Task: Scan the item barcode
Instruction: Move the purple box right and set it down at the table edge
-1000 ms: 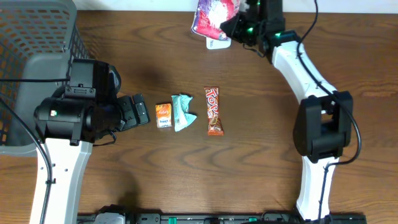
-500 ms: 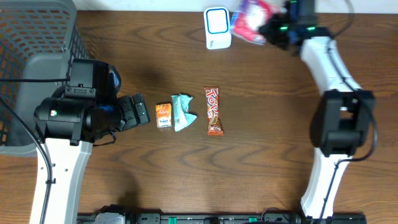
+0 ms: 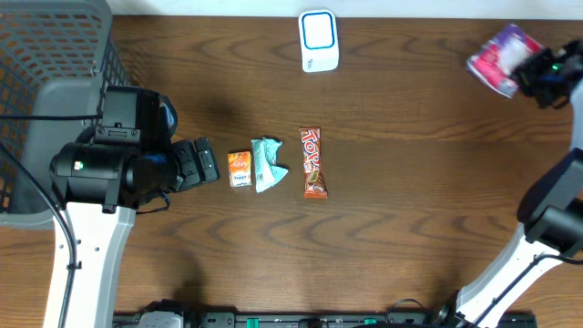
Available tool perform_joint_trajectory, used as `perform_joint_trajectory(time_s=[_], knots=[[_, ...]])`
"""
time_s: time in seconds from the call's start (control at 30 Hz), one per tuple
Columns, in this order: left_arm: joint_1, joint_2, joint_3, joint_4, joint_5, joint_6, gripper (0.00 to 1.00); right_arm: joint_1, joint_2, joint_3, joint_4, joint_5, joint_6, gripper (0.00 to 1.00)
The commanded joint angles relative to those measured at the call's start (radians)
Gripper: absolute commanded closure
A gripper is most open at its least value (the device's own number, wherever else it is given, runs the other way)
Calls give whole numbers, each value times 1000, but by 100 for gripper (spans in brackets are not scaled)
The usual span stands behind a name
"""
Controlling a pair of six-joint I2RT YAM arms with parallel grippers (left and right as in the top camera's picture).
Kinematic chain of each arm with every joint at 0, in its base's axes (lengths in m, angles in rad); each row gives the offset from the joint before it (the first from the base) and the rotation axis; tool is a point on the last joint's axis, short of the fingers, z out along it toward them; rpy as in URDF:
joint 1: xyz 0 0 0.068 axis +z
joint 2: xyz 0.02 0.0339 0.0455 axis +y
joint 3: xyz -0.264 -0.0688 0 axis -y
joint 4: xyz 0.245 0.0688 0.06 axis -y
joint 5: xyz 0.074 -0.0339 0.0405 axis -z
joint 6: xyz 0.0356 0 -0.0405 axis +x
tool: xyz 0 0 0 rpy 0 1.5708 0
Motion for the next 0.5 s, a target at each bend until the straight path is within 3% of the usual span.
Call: perform_joint_trajectory(time_s=[0.0, 0.03, 0.1, 0.17, 0.2, 0.47], knots=[[4, 0, 0, -3, 2, 20, 2, -17, -35, -15, -10, 130, 69, 99], [4, 0, 0, -3, 2, 20, 2, -21, -35, -21, -9, 157, 86, 97], [4, 0, 0, -3, 2, 20, 2, -24, -35, -38, 6, 208, 111, 81], [4, 0, 0, -3, 2, 20, 2, -24, -35, -49, 30, 211, 111, 43], [4, 0, 0, -3, 2, 20, 2, -24, -35, -53, 36, 211, 110, 34], [4, 0, 0, -3, 2, 20, 2, -28, -102, -43, 31, 20, -31, 18]])
